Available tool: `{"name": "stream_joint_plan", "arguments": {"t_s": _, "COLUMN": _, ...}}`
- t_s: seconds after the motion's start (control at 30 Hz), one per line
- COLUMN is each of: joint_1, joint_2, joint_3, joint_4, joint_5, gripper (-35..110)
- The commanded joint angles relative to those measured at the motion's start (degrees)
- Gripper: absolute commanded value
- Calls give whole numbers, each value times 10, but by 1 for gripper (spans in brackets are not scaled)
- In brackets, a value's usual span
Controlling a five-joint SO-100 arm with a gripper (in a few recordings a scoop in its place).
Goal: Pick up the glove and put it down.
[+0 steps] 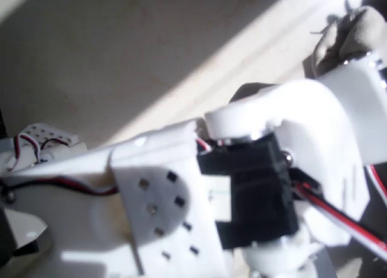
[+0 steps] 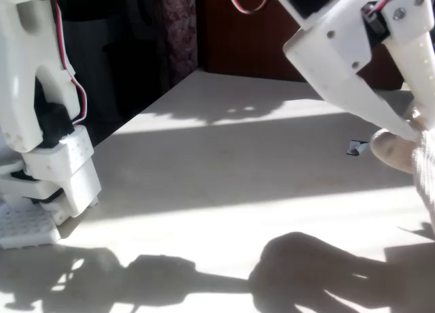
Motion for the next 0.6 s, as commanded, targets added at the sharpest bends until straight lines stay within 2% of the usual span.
{"name": "stream_joint_plan", "arguments": {"t_s": 0.0, "joint_1": 47, "joint_2": 43, "joint_3": -12, "joint_4": 3, "joint_5": -29, "gripper": 0}}
{"name": "stream_joint_plan", "arguments": {"t_s": 0.33, "joint_1": 155, "joint_2": 33, "joint_3": -6, "joint_4": 33, "joint_5": -31, "gripper": 0}}
{"name": "stream_joint_plan", "arguments": {"t_s": 0.57, "joint_1": 185, "joint_2": 33, "joint_3": 117, "joint_4": 19, "joint_5": -31, "gripper": 0}}
